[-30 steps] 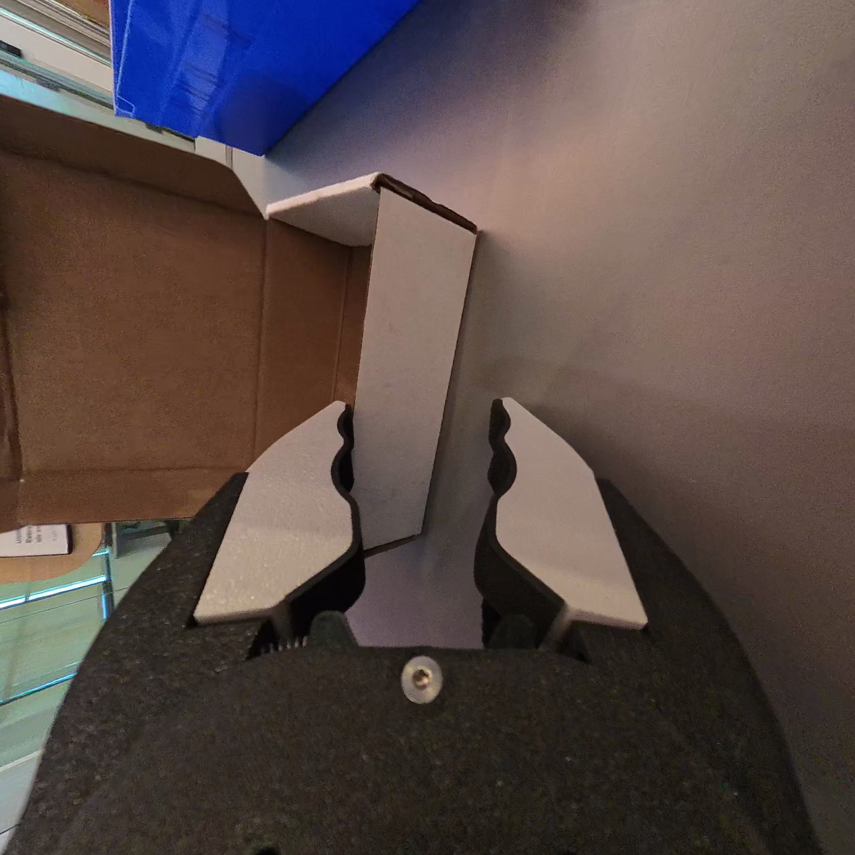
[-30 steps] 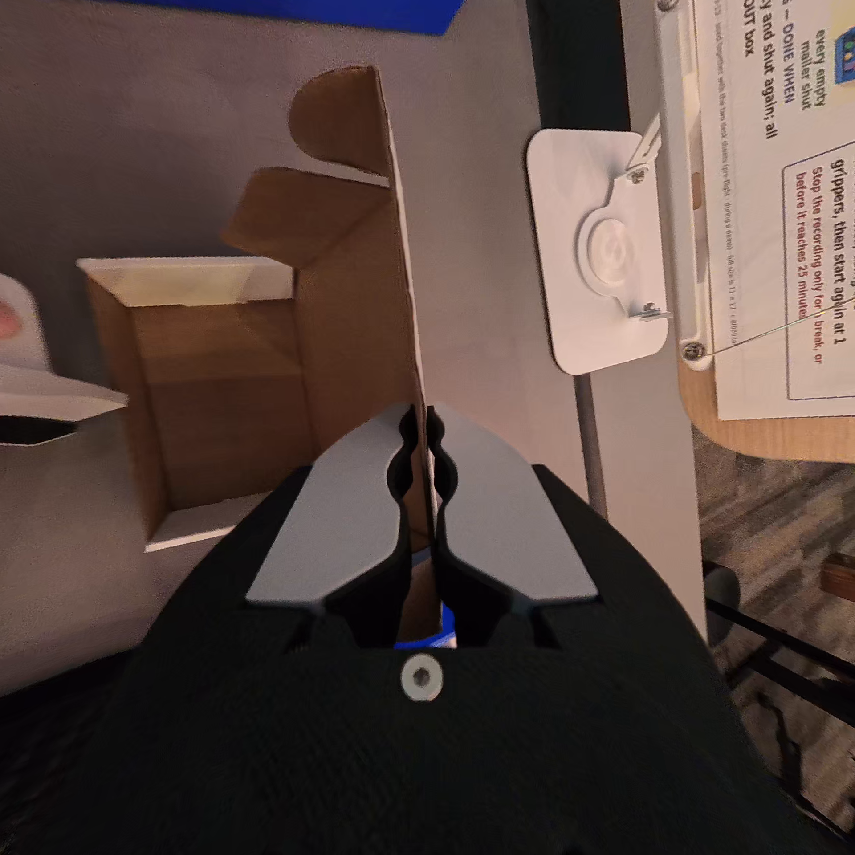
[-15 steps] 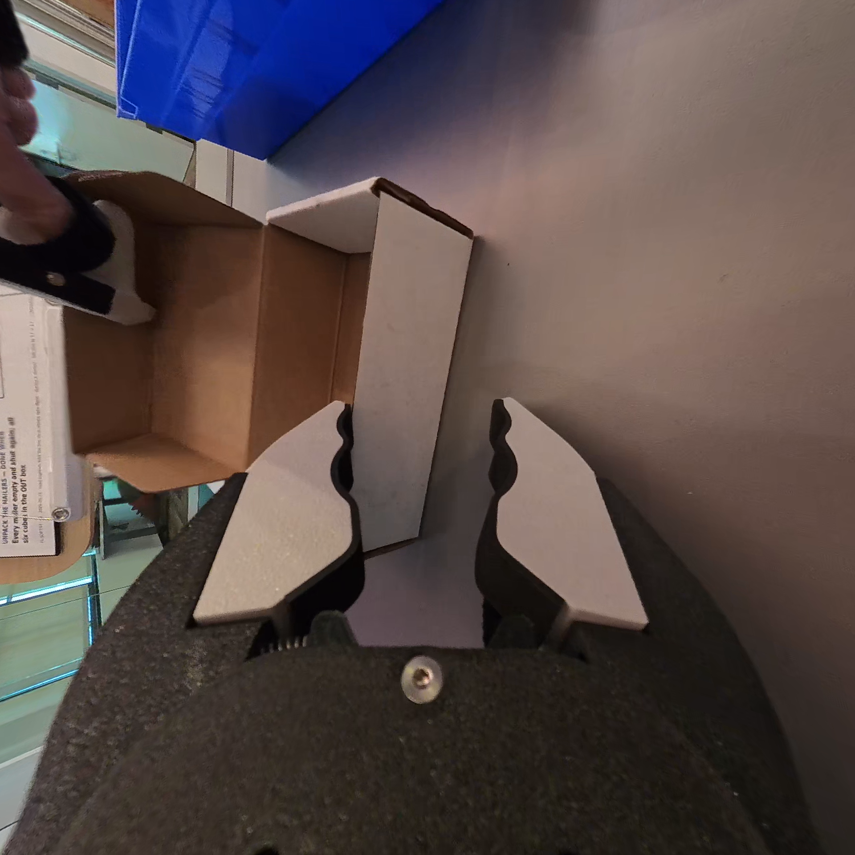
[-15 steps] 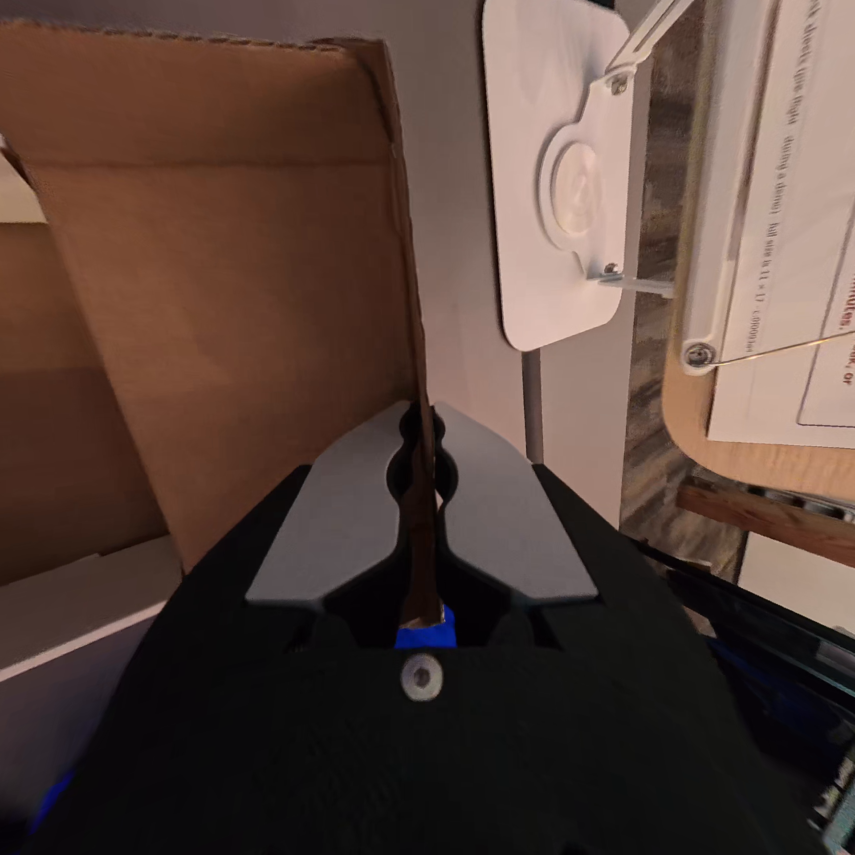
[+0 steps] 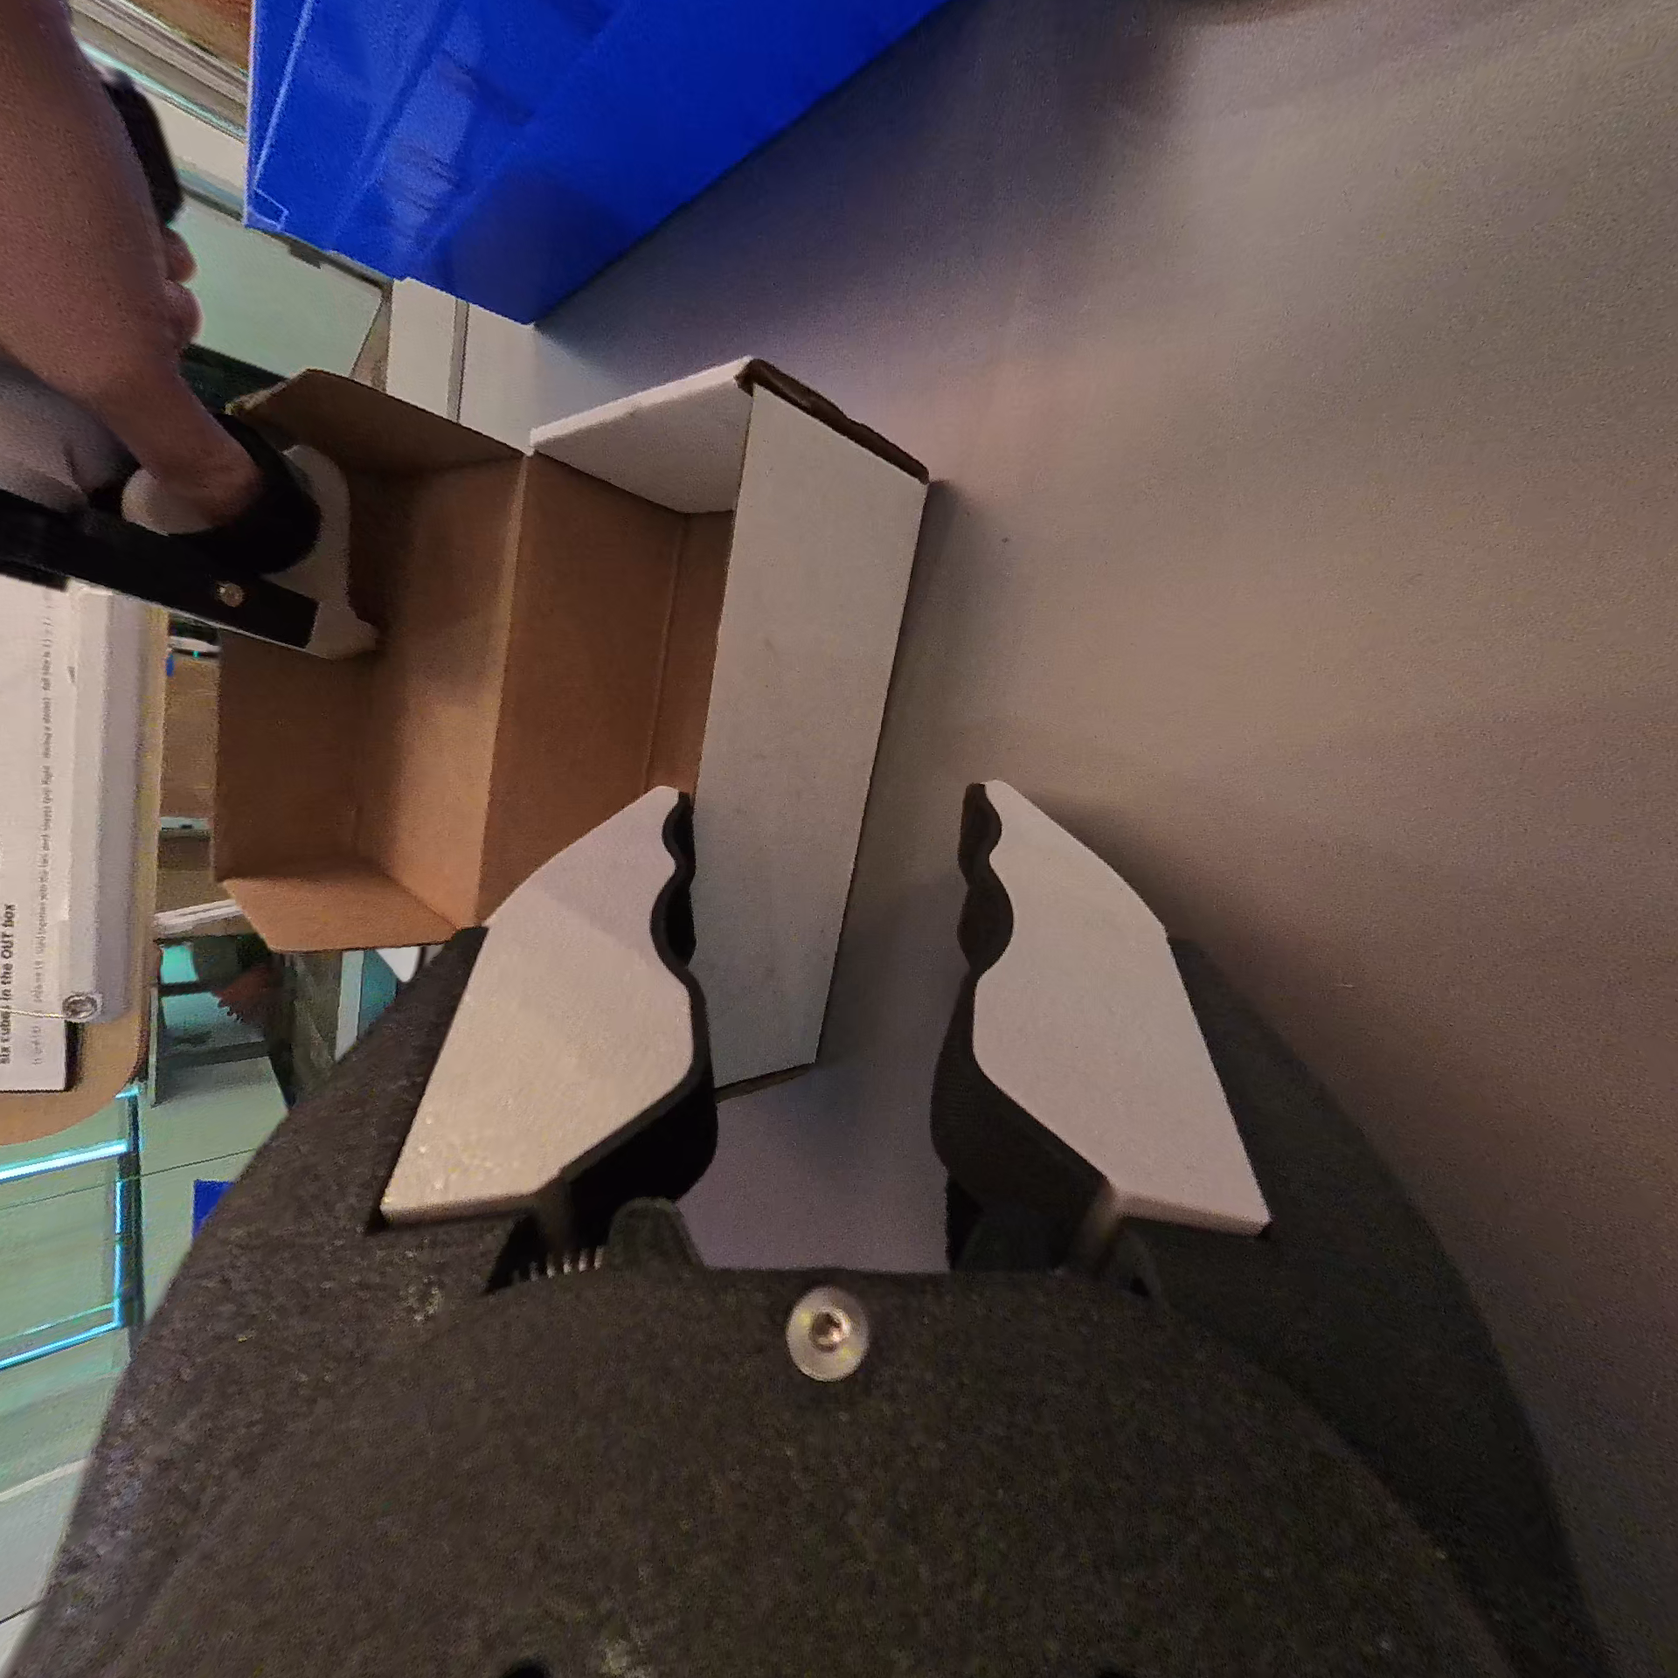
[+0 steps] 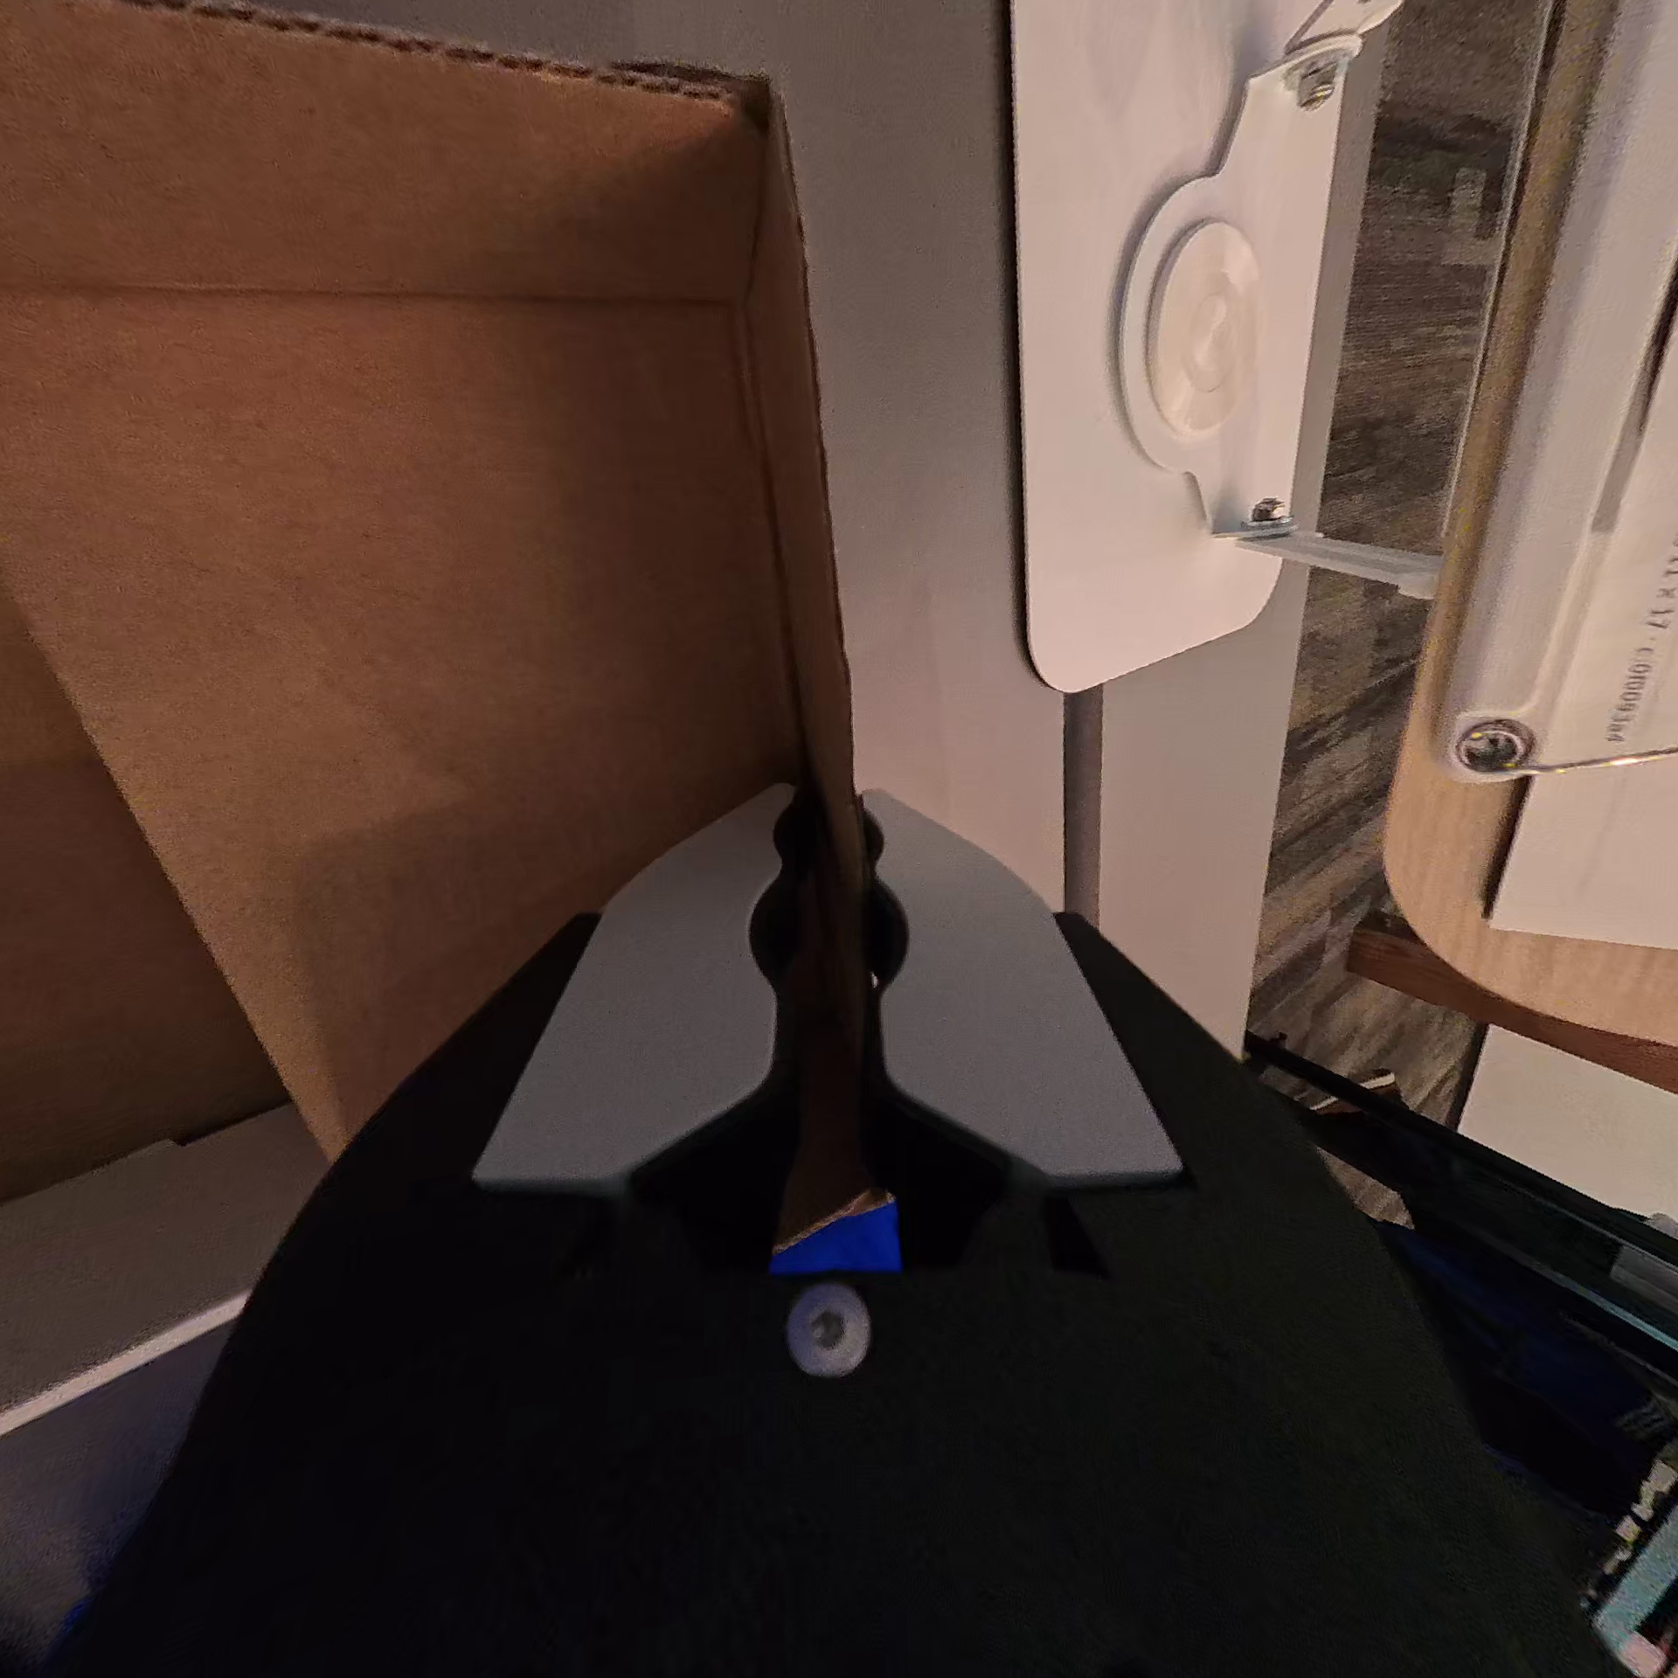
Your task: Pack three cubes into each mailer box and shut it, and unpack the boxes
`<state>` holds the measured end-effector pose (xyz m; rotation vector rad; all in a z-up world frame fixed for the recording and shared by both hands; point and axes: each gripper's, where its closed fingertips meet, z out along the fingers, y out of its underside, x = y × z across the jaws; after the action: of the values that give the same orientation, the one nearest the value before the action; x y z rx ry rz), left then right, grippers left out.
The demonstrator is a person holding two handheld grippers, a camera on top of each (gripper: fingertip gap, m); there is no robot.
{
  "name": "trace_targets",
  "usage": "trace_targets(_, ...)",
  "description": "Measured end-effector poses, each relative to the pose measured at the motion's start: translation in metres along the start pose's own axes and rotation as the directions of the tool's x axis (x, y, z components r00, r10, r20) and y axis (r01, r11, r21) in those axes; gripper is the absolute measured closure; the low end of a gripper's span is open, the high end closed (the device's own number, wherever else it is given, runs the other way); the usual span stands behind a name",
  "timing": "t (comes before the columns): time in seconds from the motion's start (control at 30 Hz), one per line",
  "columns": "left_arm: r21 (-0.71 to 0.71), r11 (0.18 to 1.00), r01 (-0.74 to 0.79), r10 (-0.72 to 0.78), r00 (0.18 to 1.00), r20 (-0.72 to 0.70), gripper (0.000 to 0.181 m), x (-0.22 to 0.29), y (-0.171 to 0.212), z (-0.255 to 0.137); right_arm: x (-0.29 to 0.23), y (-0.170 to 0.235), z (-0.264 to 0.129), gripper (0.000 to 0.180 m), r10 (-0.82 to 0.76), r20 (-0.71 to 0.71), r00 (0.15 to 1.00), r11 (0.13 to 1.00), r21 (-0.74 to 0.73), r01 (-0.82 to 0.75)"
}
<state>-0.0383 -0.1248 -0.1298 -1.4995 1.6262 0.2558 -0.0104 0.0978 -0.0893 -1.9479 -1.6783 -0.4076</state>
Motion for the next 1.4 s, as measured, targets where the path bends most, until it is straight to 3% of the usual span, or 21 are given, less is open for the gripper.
trace_targets(0.27,-0.156,0.988,0.014,0.005,0.993,0.12,0.123,-0.028,0.04,0.01,0.022,-0.019,0.013,0.169,0.003,-0.053,0.999,1.0,0.003,-0.003)
trace_targets(0.4,-0.061,0.986,0.153,-0.149,0.987,0.067,0.125,-0.031,0.037,0.007,0.022,-0.03,0.024,0.167,0.012,-0.014,1.0,1.0,0.003,-0.012)
trace_targets(0.7,-0.058,0.989,0.138,-0.132,0.986,0.098,0.12,-0.031,0.036,0.01,0.033,-0.037,0.005,0.159,0.019,-0.124,0.992,0.999,0.036,-0.014)
trace_targets(0.83,-0.038,0.988,0.149,-0.145,0.985,0.088,0.12,-0.03,0.033,0.011,0.039,-0.055,-0.034,0.15,0.068,-0.129,0.989,0.985,0.165,-0.046)
trace_targets(0.93,-0.018,0.988,0.151,-0.149,0.984,0.099,0.119,-0.031,0.029,0.01,0.048,-0.068,-0.087,0.146,0.123,-0.178,0.976,0.954,0.291,-0.067)
trace_targets(1.07,0.05,0.987,0.151,-0.157,0.975,0.159,0.116,-0.04,0.017,0.0,0.054,-0.075,-0.178,0.139,0.28,-0.186,0.942,0.827,0.545,-0.138)
trace_targets(1.17,0.129,0.979,0.157,-0.181,0.962,0.205,0.115,-0.046,0.007,-0.015,0.053,-0.054,-0.232,0.12,0.411,-0.172,0.895,0.692,0.698,-0.183)
trace_targets(1.27,0.232,0.951,0.206,-0.258,0.939,0.226,0.114,-0.055,-0.001,-0.033,0.045,-0.025,-0.262,0.105,0.5,-0.132,0.856,0.524,0.833,-0.177)
trace_targets(1.3,0.266,0.935,0.236,-0.299,0.927,0.228,0.115,-0.06,-0.001,-0.039,0.048,-0.018,-0.269,0.106,0.508,-0.147,0.848,0.497,0.855,-0.149)
trace_targets(1.4,0.357,0.867,0.349,-0.438,0.874,0.21,0.114,-0.08,0.0,-0.053,0.071,0.02,-0.275,0.106,0.615,-0.234,0.753,0.527,0.833,-0.171)
